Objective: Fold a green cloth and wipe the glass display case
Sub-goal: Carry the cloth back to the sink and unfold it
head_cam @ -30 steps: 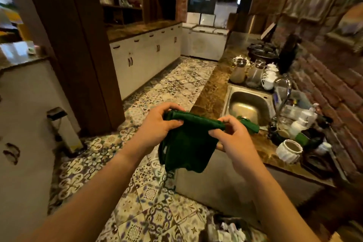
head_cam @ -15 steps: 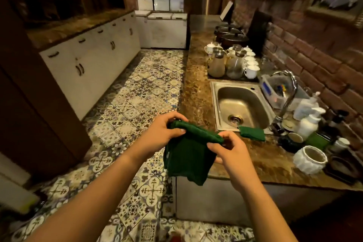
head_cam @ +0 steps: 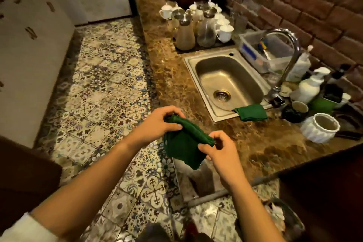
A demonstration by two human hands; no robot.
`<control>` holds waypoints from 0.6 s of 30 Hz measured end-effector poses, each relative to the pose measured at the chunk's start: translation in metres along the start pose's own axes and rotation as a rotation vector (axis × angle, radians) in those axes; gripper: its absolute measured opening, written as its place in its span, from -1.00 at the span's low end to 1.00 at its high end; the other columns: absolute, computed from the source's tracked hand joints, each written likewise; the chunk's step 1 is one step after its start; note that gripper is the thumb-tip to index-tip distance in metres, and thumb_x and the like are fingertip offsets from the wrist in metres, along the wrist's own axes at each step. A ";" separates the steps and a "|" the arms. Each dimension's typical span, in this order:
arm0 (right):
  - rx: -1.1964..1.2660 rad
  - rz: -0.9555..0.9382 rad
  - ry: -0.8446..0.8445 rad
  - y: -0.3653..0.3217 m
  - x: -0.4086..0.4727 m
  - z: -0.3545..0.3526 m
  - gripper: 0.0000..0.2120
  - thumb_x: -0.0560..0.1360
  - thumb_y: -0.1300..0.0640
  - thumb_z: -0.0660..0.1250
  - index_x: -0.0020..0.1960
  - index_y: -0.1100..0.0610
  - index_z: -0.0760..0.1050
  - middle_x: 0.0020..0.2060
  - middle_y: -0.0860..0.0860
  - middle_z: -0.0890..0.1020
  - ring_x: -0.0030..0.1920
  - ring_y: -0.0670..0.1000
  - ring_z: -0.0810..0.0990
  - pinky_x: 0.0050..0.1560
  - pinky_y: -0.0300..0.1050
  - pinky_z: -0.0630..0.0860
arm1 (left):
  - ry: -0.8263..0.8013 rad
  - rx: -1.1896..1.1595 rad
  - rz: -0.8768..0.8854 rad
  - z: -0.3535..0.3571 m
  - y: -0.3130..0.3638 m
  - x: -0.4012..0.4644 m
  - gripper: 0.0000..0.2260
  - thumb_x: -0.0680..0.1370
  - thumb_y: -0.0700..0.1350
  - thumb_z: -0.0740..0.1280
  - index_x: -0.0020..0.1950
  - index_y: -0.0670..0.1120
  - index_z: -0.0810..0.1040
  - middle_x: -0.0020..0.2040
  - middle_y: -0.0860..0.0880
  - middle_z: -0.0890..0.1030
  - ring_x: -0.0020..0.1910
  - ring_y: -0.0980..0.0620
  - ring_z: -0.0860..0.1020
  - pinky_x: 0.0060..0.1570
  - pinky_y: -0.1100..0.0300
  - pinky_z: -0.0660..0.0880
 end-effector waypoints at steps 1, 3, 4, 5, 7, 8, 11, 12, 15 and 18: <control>-0.002 0.016 0.024 0.005 0.000 0.003 -0.74 0.42 0.35 0.46 -0.20 0.10 0.40 -0.31 -0.05 0.47 -0.37 -0.21 0.46 -0.35 -0.30 0.42 | -0.048 0.006 0.001 0.000 -0.007 0.008 -0.79 0.44 -0.26 0.45 -0.12 0.07 0.62 -0.18 0.14 0.64 -0.12 0.18 0.60 -0.14 0.28 0.54; 0.002 0.061 0.076 0.017 0.001 0.010 -0.72 0.42 0.37 0.45 -0.21 0.12 0.37 -0.33 -0.07 0.45 -0.39 -0.25 0.44 -0.40 -0.37 0.38 | -0.141 0.011 -0.004 0.000 -0.021 0.025 -0.83 0.41 -0.19 0.46 -0.11 0.06 0.61 -0.15 0.12 0.63 -0.11 0.16 0.60 -0.13 0.25 0.55; 0.010 0.088 0.097 0.023 0.001 0.014 -0.72 0.42 0.37 0.45 -0.20 0.14 0.36 -0.32 -0.05 0.44 -0.39 -0.25 0.43 -0.40 -0.37 0.39 | -0.193 0.017 -0.005 0.001 -0.028 0.033 -0.84 0.40 -0.17 0.46 -0.10 0.06 0.61 -0.15 0.11 0.64 -0.11 0.14 0.61 -0.14 0.23 0.56; 0.030 0.115 0.121 0.029 0.001 0.018 -0.72 0.43 0.37 0.44 -0.19 0.16 0.36 -0.31 -0.03 0.44 -0.37 -0.23 0.45 -0.39 -0.36 0.40 | -0.257 0.028 -0.004 0.003 -0.034 0.041 -0.84 0.40 -0.16 0.47 -0.10 0.07 0.61 -0.15 0.11 0.63 -0.11 0.13 0.61 -0.14 0.21 0.56; 0.061 0.154 0.141 0.038 0.000 0.028 -0.73 0.43 0.39 0.44 -0.17 0.17 0.36 -0.26 0.02 0.45 -0.30 -0.13 0.48 -0.34 -0.26 0.43 | -0.351 0.054 0.007 0.006 -0.044 0.053 -0.84 0.39 -0.15 0.47 -0.11 0.07 0.60 -0.15 0.11 0.62 -0.11 0.12 0.60 -0.12 0.17 0.55; 0.063 0.166 0.170 0.042 0.000 0.033 -0.73 0.43 0.38 0.45 -0.18 0.16 0.37 -0.26 0.03 0.45 -0.28 -0.09 0.47 -0.31 -0.23 0.42 | -0.414 0.065 0.015 0.007 -0.048 0.061 -0.83 0.39 -0.16 0.48 -0.12 0.07 0.59 -0.15 0.09 0.61 -0.12 0.11 0.59 -0.11 0.17 0.54; 0.017 0.158 0.269 0.047 -0.003 0.043 -0.70 0.39 0.36 0.48 -0.22 0.08 0.39 -0.32 -0.08 0.42 -0.29 -0.12 0.39 -0.29 -0.30 0.30 | -0.596 0.146 0.088 0.010 -0.054 0.074 -0.80 0.40 -0.21 0.50 -0.11 0.06 0.58 -0.13 0.02 0.60 -0.14 0.13 0.56 -0.14 0.29 0.47; 0.018 0.165 0.279 0.049 -0.005 0.047 -0.69 0.39 0.35 0.48 -0.23 0.06 0.40 -0.33 -0.10 0.42 -0.30 -0.13 0.39 -0.30 -0.32 0.29 | -0.649 0.160 0.088 0.010 -0.056 0.076 -0.79 0.42 -0.23 0.50 -0.10 0.05 0.58 -0.13 0.03 0.60 -0.14 0.14 0.56 -0.16 0.31 0.47; 0.110 0.236 0.363 0.063 -0.008 0.056 -0.67 0.42 0.32 0.48 -0.26 -0.03 0.43 -0.36 -0.16 0.47 -0.30 -0.16 0.47 -0.29 -0.34 0.37 | -0.795 0.186 0.071 0.013 -0.065 0.086 -0.82 0.46 -0.25 0.48 -0.08 0.00 0.57 -0.14 0.03 0.60 -0.15 0.12 0.57 -0.18 0.29 0.49; 0.267 0.354 0.467 0.086 -0.003 0.053 -0.71 0.46 0.32 0.45 -0.25 -0.01 0.47 -0.28 -0.02 0.55 -0.19 0.00 0.61 -0.15 -0.02 0.57 | -0.813 0.273 0.127 0.026 -0.071 0.103 -0.84 0.46 -0.24 0.48 -0.07 -0.03 0.58 -0.09 -0.04 0.62 -0.09 0.07 0.59 -0.07 0.16 0.52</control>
Point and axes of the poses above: each hand's wrist, its own x-axis towards the middle knuckle, its own z-axis out of the palm, y = z × x, the point moved 7 cm from there along x, towards the middle knuckle
